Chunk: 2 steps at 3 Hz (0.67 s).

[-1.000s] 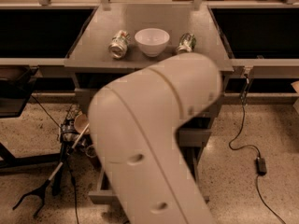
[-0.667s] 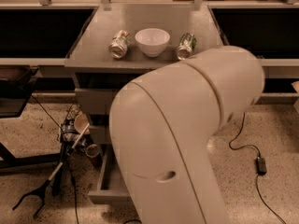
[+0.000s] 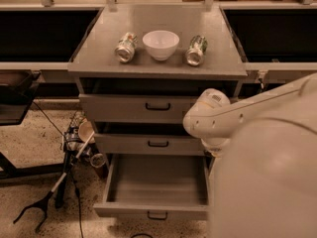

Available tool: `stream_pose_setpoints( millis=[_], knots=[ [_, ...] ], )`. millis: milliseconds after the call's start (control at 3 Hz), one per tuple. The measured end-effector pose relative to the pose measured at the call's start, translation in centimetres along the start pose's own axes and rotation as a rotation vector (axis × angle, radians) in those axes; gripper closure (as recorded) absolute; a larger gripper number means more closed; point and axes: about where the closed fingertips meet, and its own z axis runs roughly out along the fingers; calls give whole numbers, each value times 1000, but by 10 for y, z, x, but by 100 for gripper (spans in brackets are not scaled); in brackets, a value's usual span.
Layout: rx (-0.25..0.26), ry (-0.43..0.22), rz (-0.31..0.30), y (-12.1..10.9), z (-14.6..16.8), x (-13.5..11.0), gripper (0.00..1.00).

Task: Pick rxbar chocolate from bottom drawer and place on counter

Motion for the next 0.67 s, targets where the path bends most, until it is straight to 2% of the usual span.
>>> stream_pose_setpoints(
  millis=[333, 667],
  knots=[
    [37, -11, 84, -11, -49, 43, 100],
    [37, -11, 84, -11, -49, 43, 100]
  ],
)
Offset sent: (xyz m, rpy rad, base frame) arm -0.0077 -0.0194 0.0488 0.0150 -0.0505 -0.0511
